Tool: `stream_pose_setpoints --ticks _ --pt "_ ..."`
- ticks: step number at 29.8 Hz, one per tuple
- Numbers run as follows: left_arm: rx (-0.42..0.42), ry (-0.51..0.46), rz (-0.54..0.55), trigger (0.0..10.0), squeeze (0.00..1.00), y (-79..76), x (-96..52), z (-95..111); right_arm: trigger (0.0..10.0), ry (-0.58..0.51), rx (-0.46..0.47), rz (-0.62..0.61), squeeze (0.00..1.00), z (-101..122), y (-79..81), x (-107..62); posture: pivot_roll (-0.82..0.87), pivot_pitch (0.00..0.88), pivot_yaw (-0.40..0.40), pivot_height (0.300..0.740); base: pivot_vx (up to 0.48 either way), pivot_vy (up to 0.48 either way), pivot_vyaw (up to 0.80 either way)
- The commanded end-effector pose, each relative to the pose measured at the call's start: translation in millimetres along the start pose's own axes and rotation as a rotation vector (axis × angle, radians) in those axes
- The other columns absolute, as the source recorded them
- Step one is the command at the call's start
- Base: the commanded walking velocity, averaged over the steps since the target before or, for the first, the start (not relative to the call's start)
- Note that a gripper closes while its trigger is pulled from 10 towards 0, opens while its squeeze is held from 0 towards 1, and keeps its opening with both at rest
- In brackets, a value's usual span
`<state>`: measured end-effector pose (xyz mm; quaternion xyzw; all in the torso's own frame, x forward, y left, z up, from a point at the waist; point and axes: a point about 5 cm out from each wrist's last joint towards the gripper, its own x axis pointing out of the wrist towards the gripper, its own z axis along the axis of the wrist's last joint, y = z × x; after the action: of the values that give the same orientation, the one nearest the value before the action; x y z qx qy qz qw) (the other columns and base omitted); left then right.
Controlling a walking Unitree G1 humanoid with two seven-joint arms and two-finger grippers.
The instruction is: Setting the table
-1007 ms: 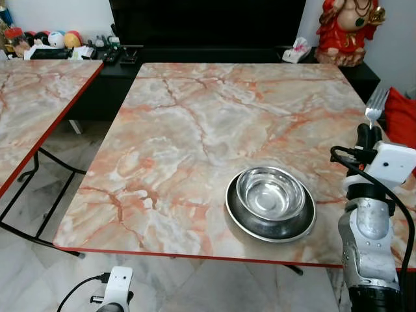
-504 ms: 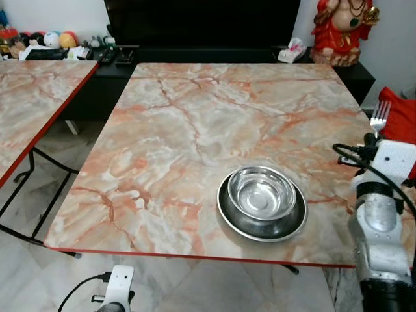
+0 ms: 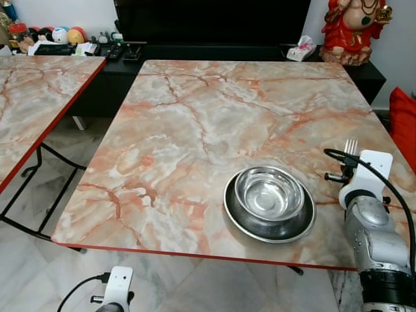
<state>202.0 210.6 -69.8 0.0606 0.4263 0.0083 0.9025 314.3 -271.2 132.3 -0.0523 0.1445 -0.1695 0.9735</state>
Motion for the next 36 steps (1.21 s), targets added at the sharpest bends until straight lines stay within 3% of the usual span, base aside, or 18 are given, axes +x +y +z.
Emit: stream_pose_setpoints --ticks 1,13,36 --pt "-0.005 0.031 -0.003 10.0 0.0 0.6 -0.7 -5 10.0 0.051 -0.015 0.031 0.0 -3 2.1 1.1 0.02 0.085 0.02 0.74 0.0 0.0 0.0" --pt "-0.009 0.034 -0.014 10.0 0.0 -0.7 -0.7 -6 10.0 0.136 0.032 0.132 0.0 -23 14.2 6.2 0.03 0.085 0.02 0.74 0.0 0.0 0.0" --pt "0.007 0.035 -0.02 10.0 0.0 -0.2 -0.9 -6 10.0 0.119 -0.035 0.22 0.0 -32 26.4 12.1 0.04 0.088 0.023 0.74 0.0 0.0 0.0"
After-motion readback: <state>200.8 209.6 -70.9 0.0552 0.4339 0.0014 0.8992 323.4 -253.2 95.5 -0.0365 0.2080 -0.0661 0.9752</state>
